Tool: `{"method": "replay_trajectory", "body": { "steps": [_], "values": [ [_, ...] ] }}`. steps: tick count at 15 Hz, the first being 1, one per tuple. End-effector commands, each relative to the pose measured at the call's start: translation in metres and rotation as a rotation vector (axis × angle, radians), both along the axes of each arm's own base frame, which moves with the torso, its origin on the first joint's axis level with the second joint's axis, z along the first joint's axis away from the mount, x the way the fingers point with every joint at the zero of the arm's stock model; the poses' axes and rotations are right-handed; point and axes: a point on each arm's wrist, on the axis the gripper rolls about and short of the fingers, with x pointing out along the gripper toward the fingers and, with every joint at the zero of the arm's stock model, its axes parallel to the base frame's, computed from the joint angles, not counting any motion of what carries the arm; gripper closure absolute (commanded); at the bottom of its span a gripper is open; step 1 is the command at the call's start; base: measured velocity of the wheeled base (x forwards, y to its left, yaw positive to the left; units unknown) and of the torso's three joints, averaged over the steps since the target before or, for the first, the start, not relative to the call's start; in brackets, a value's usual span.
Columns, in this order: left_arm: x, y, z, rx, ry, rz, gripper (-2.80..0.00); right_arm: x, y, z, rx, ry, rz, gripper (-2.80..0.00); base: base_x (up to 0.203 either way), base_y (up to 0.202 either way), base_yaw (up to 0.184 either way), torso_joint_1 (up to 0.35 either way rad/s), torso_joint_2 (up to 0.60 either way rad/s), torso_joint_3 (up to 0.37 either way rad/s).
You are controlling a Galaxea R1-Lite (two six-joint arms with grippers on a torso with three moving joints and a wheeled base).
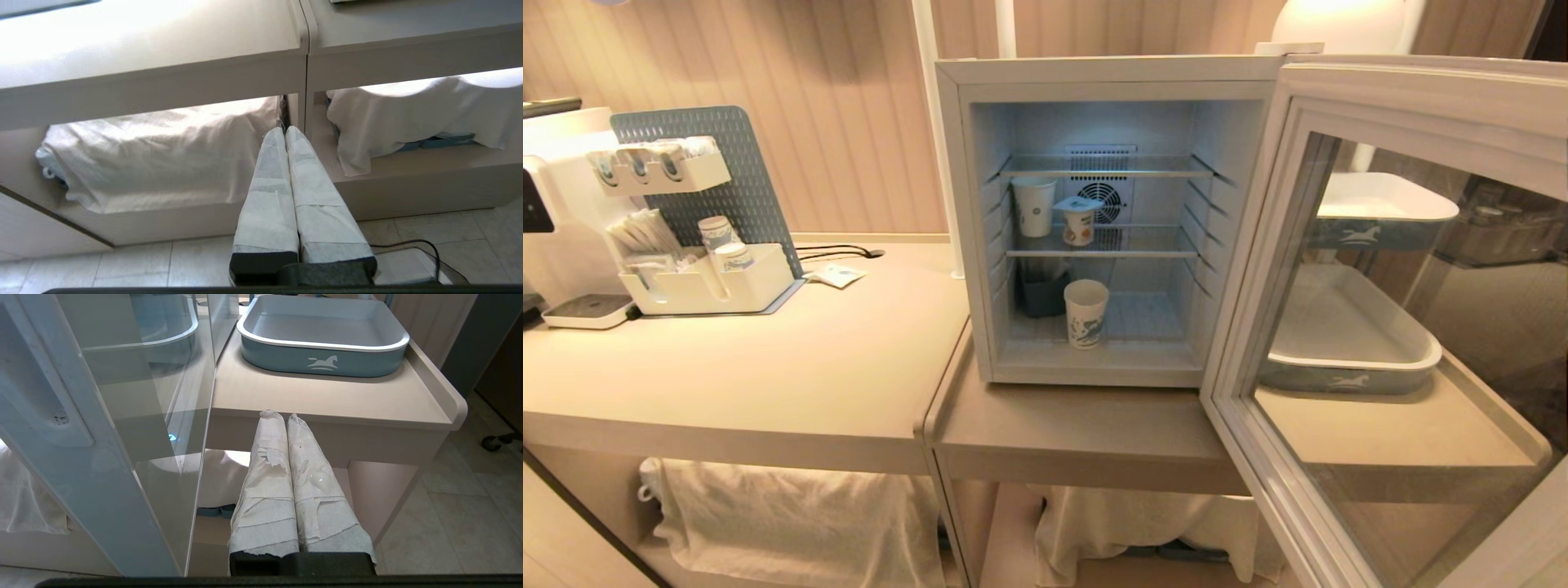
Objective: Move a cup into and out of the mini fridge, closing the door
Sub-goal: Take the paper cup out of the freezer
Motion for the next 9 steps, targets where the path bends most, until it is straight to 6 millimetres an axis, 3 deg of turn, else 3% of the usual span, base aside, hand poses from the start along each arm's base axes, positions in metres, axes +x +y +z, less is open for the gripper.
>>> {"method": "replay_trajectory", "body": {
  "steps": [1, 3, 5, 9],
  "values": [
    [-0.011, 0.0, -0.013, 0.015, -0.102, 0.026, 0.0, 0.0, 0.0, 0.0, 0.0, 0.0, 0.0, 0.0, 0.0, 0.0, 0.0, 0.0, 0.0, 0.0],
    [-0.006, 0.001, -0.024, 0.008, -0.101, 0.088, 0.0, 0.0, 0.0, 0.0, 0.0, 0.0, 0.0, 0.0, 0.0, 0.0, 0.0, 0.0, 0.0, 0.0],
    [-0.002, 0.002, -0.022, -0.009, -0.189, 0.094, 0.0, 0.0, 0.0, 0.0, 0.0, -0.001, 0.0, 0.0, 0.0, 0.0, 0.0, 0.0, 0.0, 0.0],
    [-0.002, 0.002, -0.026, -0.022, -0.161, 0.105, 0.0, 0.0, 0.0, 0.0, 0.0, -0.001, 0.0, 0.0, 0.0, 0.0, 0.0, 0.0, 0.0, 0.0]
  ]
}}
